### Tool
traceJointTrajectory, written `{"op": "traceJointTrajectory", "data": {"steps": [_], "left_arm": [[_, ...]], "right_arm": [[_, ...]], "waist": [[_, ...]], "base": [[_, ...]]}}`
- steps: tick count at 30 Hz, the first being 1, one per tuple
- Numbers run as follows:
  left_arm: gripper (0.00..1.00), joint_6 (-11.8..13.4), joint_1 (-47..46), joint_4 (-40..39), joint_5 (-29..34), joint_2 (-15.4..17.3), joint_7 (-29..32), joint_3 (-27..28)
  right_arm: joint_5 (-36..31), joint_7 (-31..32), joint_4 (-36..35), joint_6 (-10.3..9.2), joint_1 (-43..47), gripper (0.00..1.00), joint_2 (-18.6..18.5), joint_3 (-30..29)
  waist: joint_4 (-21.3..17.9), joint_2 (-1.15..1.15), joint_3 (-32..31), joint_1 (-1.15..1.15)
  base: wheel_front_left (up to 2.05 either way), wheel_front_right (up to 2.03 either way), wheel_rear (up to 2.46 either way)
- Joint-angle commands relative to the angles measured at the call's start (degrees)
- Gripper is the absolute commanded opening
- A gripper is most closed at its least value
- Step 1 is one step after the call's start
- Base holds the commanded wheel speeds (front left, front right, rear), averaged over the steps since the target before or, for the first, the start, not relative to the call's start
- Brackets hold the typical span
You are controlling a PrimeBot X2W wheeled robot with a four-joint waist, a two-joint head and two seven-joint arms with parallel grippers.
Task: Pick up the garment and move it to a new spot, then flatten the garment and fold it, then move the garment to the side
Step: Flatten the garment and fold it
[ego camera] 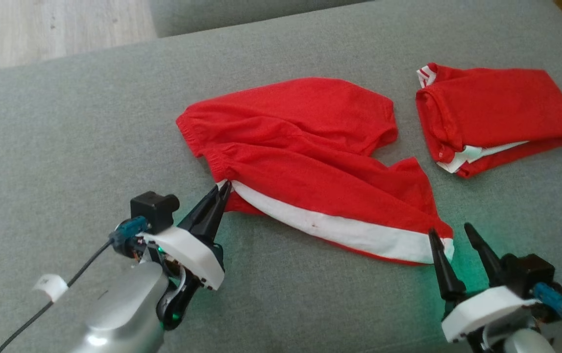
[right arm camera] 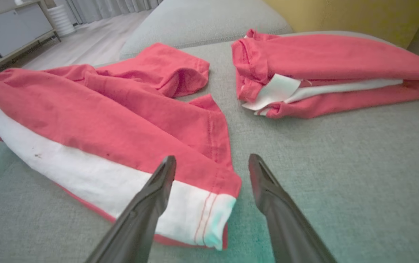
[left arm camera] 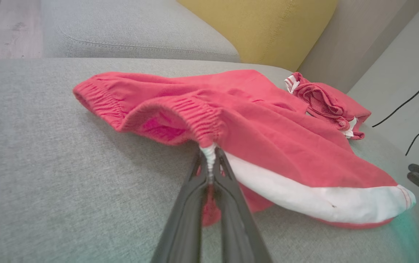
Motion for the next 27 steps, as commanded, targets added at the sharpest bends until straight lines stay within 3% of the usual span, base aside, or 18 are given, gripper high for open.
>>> {"op": "traceJointTrajectory", "data": {"steps": [1,11,27], "left_arm": [[0.0,-0.2,-1.4,-1.0,0.3,0.7,-0.8,1.4],[0.0,-0.2,-0.9,0.1,-0.1,-0.2,-1.6,0.5],[0.0,-0.2,-1.3,0.0,-0.3,0.2,-1.8,-0.4]], "right_arm": [[0.6,0.7,-1.9,-0.05,0.0,1.0,-1.4,1.2],[4.9,8.0,-2.3,-0.05,2.9,1.0,-3.0,3.2],[6.1,10.7,-2.1,-0.05,2.7,1.0,-2.7,3.9]], "waist": [[0.2,0.0,-0.5,0.0],[1.0,0.0,-1.9,0.0],[1.7,0.0,-1.9,0.0]], "base": [[0.0,0.0,0.0],[0.0,0.0,0.0],[0.0,0.0,0.0]]}}
